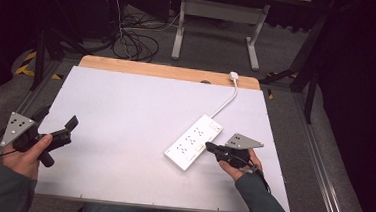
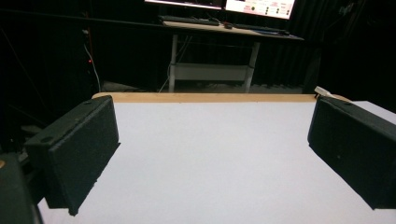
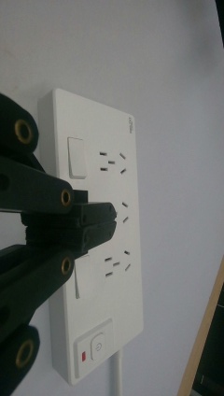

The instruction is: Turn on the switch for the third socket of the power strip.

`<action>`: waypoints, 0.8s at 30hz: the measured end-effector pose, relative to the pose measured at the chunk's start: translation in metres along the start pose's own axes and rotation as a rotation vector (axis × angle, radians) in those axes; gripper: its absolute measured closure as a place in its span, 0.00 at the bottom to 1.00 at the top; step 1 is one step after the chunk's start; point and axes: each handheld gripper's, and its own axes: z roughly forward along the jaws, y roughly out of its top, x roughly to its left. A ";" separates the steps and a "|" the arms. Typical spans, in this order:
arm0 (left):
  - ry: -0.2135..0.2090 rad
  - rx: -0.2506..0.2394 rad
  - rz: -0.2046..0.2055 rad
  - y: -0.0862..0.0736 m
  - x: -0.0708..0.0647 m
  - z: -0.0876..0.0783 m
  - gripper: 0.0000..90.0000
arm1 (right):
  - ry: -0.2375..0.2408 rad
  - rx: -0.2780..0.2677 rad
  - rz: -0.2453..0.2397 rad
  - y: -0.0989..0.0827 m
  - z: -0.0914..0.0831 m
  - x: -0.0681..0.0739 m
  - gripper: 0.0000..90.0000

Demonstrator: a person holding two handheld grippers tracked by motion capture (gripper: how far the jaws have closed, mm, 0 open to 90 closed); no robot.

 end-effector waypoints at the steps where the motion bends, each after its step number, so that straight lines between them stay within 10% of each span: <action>1: 0.000 0.000 0.000 0.000 0.000 0.000 0.03 | 0.000 0.000 -0.001 0.000 0.000 0.000 1.00; 24: 0.001 0.003 0.002 0.000 0.000 -0.001 0.03 | 0.029 0.016 -0.021 0.001 0.007 0.005 1.00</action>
